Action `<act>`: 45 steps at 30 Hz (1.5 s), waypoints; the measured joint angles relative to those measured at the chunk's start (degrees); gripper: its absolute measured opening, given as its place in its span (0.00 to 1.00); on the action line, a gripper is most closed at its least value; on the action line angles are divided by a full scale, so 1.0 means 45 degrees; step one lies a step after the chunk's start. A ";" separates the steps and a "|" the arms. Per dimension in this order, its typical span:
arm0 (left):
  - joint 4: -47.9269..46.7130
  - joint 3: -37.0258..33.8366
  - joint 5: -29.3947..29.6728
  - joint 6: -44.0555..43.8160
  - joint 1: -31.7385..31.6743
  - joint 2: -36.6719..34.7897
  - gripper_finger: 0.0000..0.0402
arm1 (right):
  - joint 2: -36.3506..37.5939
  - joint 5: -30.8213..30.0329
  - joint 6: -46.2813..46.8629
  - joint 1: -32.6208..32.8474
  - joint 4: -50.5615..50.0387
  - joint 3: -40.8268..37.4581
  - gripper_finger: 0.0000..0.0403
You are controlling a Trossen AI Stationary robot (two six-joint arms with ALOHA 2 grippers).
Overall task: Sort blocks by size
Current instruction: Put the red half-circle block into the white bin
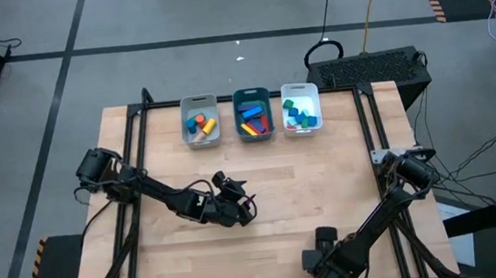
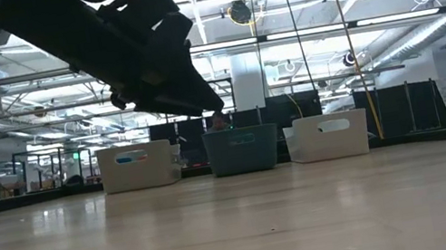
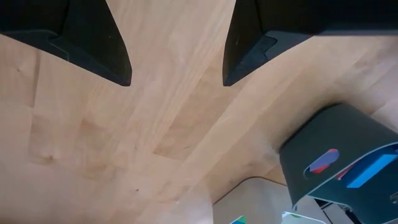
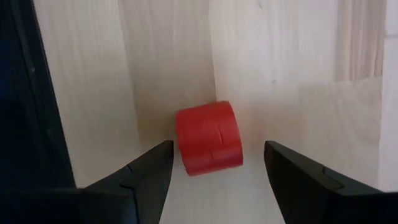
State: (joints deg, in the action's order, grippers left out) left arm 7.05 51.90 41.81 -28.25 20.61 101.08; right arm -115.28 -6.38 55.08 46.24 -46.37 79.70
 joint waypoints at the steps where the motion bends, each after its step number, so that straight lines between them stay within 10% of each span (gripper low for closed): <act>1: 0.0000 0.0000 -0.0001 0.0000 0.0018 0.0000 0.63 | 0.0000 -0.0078 -0.0252 0.0000 0.0004 0.0000 0.58; 45: 0.0010 0.0000 0.0054 0.0000 0.0012 0.0010 0.63 | 0.0010 -0.1576 -0.4830 -0.0010 0.0738 0.0000 0.02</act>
State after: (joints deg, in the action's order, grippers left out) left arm 7.09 51.90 42.05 -28.25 20.66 101.12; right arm -115.24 -13.47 33.34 46.19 -43.05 79.70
